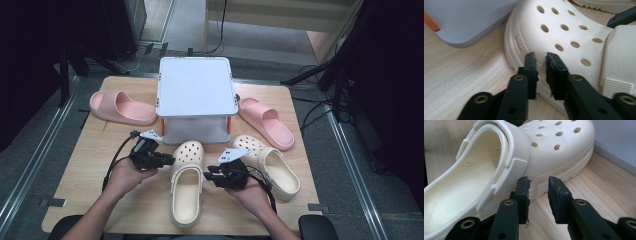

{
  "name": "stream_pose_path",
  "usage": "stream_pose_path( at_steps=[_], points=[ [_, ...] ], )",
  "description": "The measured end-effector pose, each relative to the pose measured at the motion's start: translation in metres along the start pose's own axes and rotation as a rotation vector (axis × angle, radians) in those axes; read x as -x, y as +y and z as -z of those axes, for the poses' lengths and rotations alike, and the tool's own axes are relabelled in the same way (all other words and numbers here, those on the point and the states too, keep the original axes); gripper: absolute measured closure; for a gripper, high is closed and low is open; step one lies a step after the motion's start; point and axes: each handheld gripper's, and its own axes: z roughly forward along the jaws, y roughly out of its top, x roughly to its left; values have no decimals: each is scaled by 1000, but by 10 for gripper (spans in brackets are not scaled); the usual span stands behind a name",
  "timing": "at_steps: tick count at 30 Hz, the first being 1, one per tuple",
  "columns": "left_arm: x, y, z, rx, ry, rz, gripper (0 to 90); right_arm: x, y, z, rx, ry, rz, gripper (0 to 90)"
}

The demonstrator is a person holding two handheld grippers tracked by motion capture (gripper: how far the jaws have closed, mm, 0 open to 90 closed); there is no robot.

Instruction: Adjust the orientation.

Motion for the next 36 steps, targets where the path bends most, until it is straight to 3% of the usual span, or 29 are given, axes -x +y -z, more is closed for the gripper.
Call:
stream_pose_path(
  at_steps=[2, 4, 8, 15, 20, 21, 25, 30, 36],
  points=[
    [0, 4, 8, 42, -13, 6, 743, 0, 0, 2, 8, -5, -7, 691],
    [4, 13, 21, 85, -1, -10, 749, 1, 2, 10, 23, -23, -67, 673],
    [6, 22, 31, 91, 0, -18, 752, 1, 3, 15, 43, -10, -124, 646],
    [8, 46, 57, 112, -17, -51, 750, -18, 7, 20, 74, -13, -118, 562],
    [1, 59, 71, 131, -33, -38, 758, -29, 11, 22, 78, -28, -129, 543],
    [-2, 66, 79, 142, -7, -51, 767, -31, 11, 22, 77, -28, -133, 542],
    [-6, 82, 90, 155, 20, -66, 789, -38, 12, 22, 77, -46, -152, 510],
    [-9, 99, 96, 159, 22, -79, 807, -41, 11, 18, 78, -53, -146, 514],
    [-26, 115, 83, 134, 49, -77, 839, -45, 8, 9, 87, -93, -190, 438]
  ],
)
